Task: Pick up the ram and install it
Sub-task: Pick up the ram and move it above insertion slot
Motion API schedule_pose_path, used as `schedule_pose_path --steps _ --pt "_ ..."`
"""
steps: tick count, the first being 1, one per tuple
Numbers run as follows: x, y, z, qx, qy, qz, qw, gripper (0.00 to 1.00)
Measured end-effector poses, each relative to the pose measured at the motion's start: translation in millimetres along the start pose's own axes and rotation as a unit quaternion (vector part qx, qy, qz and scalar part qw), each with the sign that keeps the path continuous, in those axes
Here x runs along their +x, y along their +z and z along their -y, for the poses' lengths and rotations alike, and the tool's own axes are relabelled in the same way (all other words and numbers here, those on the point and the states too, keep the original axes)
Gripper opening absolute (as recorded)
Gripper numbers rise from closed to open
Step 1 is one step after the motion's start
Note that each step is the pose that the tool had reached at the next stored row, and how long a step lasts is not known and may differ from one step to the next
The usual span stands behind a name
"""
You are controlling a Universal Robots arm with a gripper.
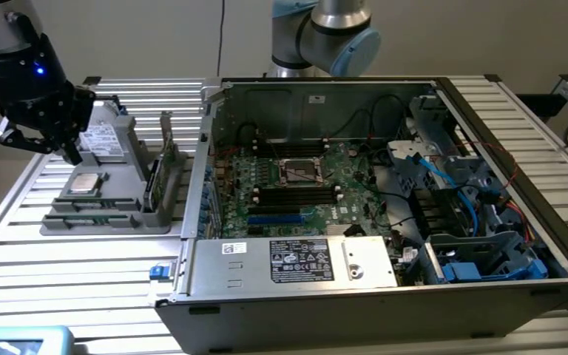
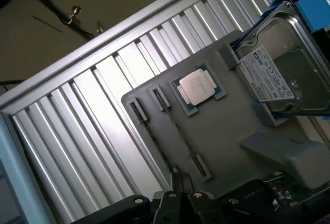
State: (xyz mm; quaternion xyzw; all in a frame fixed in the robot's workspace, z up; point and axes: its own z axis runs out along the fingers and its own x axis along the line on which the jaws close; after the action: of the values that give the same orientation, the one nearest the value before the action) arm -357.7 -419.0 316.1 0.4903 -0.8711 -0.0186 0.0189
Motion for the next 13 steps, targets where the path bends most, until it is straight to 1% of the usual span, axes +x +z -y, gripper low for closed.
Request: schedule_pose_path --steps 3,6,8,10,13 --pt "0.0 0.1 0.0 0.0004 -0.027 -0.0014 0.9996 0.11" --pt "0.0 0.3 0.0 0.0009 -0.054 -0.0027 0.9985 0.11" --pt "0.0 0.5 0.0 0.0015 -0.072 -0.0035 0.9974 0.11" --pt "0.0 0.6 0.0 0.0025 -0.090 -0.0040 0.9959 0.11" --pt "0.0 0.8 0.0 0.0041 -0.117 -0.0048 0.9931 0.11"
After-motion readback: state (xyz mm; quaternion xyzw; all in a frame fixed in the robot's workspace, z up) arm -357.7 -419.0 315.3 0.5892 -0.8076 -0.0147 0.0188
